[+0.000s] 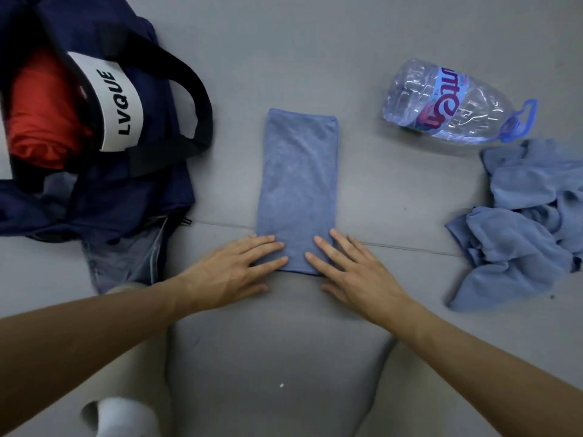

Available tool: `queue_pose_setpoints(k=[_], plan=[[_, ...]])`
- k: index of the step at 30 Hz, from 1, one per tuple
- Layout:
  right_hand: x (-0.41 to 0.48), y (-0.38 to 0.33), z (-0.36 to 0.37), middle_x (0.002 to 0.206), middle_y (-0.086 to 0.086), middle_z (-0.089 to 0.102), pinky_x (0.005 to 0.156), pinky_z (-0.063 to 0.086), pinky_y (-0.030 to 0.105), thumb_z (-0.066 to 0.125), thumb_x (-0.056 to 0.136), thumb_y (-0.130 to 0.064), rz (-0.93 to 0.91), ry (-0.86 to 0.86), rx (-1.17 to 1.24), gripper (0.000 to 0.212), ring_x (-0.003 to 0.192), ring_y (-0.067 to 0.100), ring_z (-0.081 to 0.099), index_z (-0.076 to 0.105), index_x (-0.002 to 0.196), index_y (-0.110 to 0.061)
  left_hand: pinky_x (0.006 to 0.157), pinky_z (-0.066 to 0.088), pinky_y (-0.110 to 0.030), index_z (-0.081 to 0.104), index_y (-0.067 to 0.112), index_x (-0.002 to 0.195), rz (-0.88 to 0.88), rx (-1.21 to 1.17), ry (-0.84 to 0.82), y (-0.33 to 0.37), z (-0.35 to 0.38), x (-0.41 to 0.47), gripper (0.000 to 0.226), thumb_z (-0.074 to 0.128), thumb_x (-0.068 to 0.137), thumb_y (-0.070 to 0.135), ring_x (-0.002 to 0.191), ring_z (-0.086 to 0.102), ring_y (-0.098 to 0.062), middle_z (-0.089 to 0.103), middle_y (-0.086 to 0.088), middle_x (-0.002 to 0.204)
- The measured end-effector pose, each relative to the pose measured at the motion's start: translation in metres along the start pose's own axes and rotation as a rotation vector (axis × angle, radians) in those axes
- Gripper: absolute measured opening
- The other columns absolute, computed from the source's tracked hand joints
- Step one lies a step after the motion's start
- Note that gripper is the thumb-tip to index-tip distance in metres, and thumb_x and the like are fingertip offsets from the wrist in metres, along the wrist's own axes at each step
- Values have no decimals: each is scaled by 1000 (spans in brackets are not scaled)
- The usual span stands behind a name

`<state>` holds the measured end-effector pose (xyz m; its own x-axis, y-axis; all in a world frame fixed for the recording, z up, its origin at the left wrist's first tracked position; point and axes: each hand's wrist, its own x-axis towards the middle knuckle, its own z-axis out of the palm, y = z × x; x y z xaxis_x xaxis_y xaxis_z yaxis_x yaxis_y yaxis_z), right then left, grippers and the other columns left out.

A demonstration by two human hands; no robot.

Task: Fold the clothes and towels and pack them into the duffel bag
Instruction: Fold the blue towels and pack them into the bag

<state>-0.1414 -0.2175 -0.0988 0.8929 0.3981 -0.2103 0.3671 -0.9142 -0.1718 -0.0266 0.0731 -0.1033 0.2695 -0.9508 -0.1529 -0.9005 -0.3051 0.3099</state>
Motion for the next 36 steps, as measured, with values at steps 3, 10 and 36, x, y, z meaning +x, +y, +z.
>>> queue_pose_setpoints(k=[3, 10, 36], plan=[[6, 4, 1, 149, 1, 51, 106, 45, 47, 77, 83, -43, 17, 62, 29, 59, 137, 32, 47, 59, 138, -30, 116, 36, -43, 47, 21, 149, -11, -28, -30, -7, 2, 5, 57, 49, 99, 50, 142, 42, -29, 43, -9, 156], [16, 7, 1, 135, -5, 63, 83, 53, 39, 67, 87, -30, 59, 220, 107, 30, 113, 29, 60, 72, 117, -33, 105, 47, -42, 61, 22, 137, -7, -89, 60, -10, -3, 14, 48, 67, 93, 42, 131, 53, -27, 55, -6, 144], [58, 1, -42, 70, -4, 56, 68, 42, 36, 52, 98, -46, 563, -51, 621, 26, 76, 26, 56, 57, 93, -21, 72, 42, -38, 54, 20, 103, -576, -390, 89, -1, -40, 57, 15, 49, 101, 34, 89, 61, -28, 65, 0, 95]])
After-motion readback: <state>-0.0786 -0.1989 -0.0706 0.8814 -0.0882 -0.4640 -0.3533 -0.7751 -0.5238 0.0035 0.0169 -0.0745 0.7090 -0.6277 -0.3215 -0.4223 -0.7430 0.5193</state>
